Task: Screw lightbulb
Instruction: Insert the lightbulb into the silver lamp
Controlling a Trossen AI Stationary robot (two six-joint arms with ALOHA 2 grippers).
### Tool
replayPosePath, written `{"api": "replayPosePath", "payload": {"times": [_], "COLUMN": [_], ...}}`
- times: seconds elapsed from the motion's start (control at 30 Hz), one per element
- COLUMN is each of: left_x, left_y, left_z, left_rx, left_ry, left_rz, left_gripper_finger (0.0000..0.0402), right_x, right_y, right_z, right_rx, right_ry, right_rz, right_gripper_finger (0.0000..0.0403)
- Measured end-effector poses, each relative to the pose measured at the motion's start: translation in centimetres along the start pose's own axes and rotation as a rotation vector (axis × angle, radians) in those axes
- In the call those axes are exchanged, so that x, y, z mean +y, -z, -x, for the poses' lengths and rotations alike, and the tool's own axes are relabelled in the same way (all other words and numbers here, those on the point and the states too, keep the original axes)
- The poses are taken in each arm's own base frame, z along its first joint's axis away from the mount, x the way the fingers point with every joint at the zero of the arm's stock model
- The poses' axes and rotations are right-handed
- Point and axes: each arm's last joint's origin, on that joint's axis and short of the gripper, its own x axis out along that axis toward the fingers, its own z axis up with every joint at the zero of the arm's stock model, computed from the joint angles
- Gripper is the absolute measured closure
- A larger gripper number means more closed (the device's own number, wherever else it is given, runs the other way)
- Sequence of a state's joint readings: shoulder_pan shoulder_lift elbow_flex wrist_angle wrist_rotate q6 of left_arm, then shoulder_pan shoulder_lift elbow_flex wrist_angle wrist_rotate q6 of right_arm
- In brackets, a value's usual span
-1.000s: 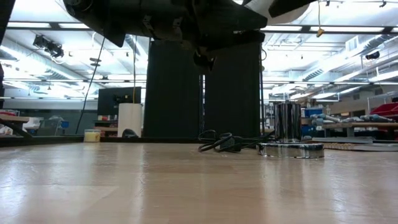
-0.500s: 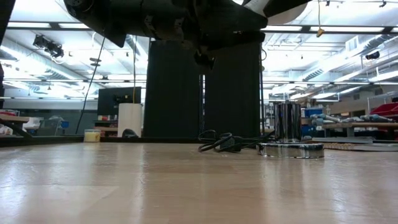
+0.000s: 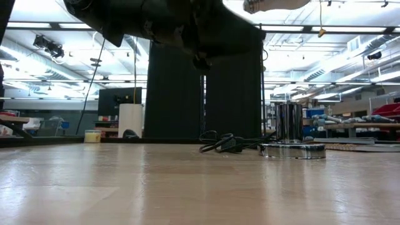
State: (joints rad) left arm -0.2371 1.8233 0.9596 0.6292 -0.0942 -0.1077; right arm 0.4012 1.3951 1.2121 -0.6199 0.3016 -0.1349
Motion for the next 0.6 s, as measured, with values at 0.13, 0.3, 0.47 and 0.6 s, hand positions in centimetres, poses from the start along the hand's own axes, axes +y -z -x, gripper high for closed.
{"api": "replayPosePath", "payload": {"times": [0.13, 0.3, 0.47, 0.6], "left_x": [0.1, -1.1, -2.6, -2.9], "left_y": [0.0, -0.2, 0.6, 1.4], "left_z": [0.0, 0.2, 0.1, -0.7], "left_rx": [-0.002, -0.037, -0.044, -0.041], "left_ry": [-0.047, -0.106, -0.278, -0.338], "left_rz": [-0.032, -0.154, -0.324, -0.361], "left_gripper_finger": [0.0262, 0.0261, 0.0261, 0.0261], "right_x": [-1.1, -1.5, -1.9, -3.2], "right_y": [0.8, 2.0, 2.6, 3.6], "right_z": [0.6, 0.4, 0.4, 0.2], "right_rx": [0.054, 0.168, 0.236, 0.317], "right_ry": [-0.013, -0.121, -0.105, -0.079], "right_rz": [-0.112, -0.246, -0.370, -0.505], "right_gripper_finger": [0.0135, 0.0153, 0.0141, 0.0125]}}
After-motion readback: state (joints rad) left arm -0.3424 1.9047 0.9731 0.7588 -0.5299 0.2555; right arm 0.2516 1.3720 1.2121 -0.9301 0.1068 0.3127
